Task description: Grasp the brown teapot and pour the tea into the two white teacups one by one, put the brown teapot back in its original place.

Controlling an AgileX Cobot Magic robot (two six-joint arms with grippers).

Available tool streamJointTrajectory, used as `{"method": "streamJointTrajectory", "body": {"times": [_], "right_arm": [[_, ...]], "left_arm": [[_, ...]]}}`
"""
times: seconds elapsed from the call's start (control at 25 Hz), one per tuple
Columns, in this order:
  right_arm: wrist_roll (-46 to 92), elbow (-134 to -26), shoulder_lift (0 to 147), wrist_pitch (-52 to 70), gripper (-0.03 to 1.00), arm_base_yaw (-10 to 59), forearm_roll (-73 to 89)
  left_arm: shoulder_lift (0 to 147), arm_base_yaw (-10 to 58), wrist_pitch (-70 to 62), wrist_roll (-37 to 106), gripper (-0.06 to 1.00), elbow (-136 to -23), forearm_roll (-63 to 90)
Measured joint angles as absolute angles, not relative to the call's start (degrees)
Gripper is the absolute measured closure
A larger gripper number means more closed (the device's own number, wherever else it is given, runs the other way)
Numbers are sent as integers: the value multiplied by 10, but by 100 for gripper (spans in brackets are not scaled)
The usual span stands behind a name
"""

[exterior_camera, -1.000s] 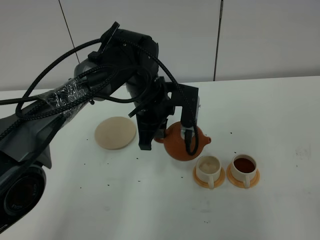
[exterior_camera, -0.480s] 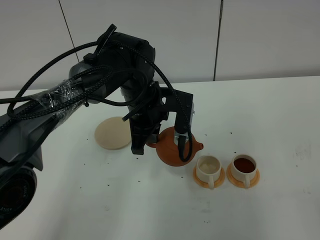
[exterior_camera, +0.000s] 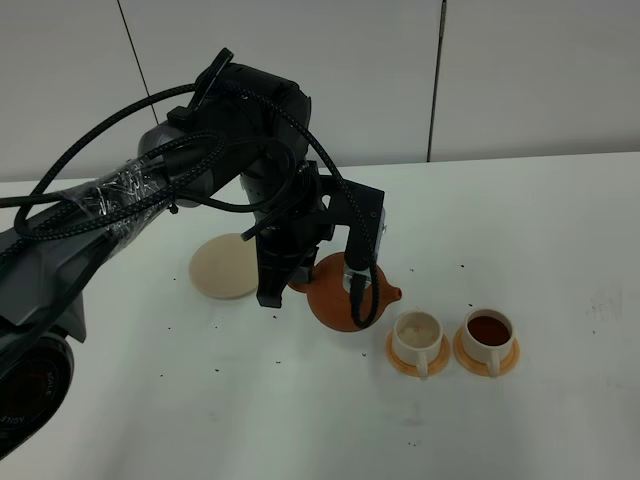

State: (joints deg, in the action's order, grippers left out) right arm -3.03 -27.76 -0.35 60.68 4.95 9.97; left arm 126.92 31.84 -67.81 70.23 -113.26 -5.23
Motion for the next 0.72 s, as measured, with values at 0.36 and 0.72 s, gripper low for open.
{"method": "streamJointTrajectory", "body": {"times": [0.36,0.72], "right_arm": [[-30,-278,-4,607,73,49,100],[-30,-278,-4,607,73,49,100]], "left_arm": [[1269,318,-678,703,78,-1133,-84],[1269,323,-650,703,78,-1133,-82]]}}
